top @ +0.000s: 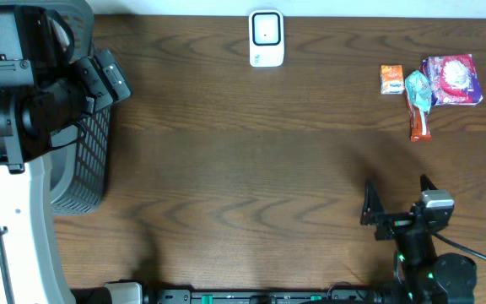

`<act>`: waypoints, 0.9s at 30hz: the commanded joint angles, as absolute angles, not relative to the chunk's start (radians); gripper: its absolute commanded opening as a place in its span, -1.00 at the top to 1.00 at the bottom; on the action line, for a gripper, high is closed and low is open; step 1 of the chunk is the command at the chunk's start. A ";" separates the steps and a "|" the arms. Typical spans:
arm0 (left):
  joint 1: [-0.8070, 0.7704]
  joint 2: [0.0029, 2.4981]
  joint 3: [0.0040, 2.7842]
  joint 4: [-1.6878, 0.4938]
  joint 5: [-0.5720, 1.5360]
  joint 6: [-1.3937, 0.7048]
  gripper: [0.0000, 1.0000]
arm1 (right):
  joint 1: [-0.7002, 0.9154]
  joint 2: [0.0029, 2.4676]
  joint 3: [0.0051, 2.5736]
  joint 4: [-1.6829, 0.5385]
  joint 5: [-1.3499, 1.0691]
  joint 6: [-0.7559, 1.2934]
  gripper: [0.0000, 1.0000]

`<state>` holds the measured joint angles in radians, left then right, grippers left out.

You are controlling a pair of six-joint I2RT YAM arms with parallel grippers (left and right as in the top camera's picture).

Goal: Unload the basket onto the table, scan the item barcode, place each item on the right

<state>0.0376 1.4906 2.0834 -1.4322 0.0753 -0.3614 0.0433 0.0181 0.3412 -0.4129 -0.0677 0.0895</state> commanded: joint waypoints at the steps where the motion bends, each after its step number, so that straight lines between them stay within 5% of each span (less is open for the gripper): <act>1: 0.041 1.494 2.078 -1.432 0.067 -0.348 -0.96 | 0.047 0.006 0.265 -0.322 -0.077 0.070 -0.99; 16: 0.041 1.494 2.078 -1.432 0.067 -0.348 -0.96 | 0.061 0.005 0.014 0.027 -0.024 0.062 -0.98; 27: 0.041 1.494 2.078 -1.432 0.067 -0.348 -0.96 | 0.058 0.005 0.006 -0.073 0.050 0.010 -0.99</act>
